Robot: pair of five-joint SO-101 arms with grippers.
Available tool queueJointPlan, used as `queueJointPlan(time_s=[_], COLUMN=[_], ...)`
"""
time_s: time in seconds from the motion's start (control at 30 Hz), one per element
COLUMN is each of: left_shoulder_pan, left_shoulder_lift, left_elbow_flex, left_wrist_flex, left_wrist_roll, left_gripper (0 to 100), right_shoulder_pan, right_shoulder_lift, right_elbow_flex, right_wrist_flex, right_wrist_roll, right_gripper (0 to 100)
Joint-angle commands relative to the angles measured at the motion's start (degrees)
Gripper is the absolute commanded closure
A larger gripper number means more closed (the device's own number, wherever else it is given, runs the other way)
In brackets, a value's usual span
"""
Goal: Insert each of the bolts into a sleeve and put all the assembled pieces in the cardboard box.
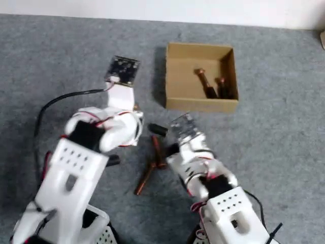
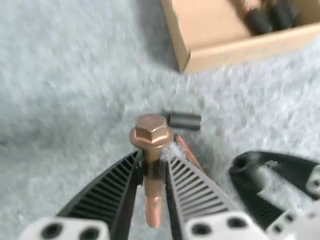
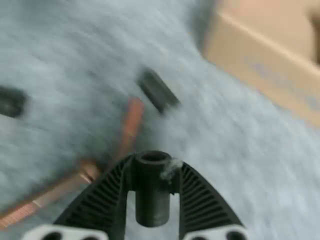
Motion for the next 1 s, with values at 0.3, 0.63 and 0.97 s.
queueJointPlan(time_s=[0.3,0.63,0.97], left_shoulder_pan=[-1.01,-0.92,0.04], left_shoulder_lift=[-30.02,-48.84,-50.51], left_elbow_flex=[14.02,33.1,41.36], left_wrist_flex=[-12.75,-30.24,-37.1], left_wrist_roll=[2.64,8.26,16.79], left_gripper=[100,100,100], right_shoulder_pan=[-9.63,-8.84,-9.27], right_shoulder_lift=[-1.27,-1.27,-25.63], right_elbow_flex=[2.77,3.12,15.25], right_wrist_flex=[-17.19,-19.82,-19.65], right_wrist_roll=[0.09,-5.01,-5.19], right_gripper=[99.5,99.5,99.5])
